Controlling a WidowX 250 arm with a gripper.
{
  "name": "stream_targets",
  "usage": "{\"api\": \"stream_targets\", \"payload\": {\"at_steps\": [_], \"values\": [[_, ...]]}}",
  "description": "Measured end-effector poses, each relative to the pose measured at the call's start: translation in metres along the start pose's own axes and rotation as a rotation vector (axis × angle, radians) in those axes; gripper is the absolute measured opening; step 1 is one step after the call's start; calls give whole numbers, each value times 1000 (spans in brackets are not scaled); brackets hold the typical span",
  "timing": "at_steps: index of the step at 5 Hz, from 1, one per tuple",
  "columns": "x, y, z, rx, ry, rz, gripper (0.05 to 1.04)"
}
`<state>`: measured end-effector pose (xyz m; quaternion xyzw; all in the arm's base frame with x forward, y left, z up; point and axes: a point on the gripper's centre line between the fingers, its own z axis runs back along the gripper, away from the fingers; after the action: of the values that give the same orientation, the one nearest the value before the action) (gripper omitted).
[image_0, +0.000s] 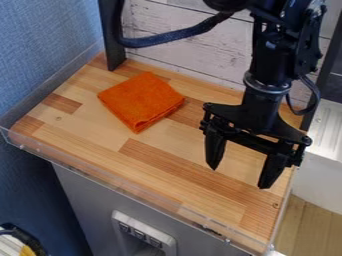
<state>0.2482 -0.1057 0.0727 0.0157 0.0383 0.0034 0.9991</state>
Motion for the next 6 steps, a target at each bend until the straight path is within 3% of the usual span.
{"api": "stream_targets", "payload": {"at_steps": [1, 4, 6], "values": [[9, 17, -5, -6, 5, 33, 999], [46, 107, -11, -67, -74, 165, 999], [60, 158, -7, -71, -106, 252, 999]]}}
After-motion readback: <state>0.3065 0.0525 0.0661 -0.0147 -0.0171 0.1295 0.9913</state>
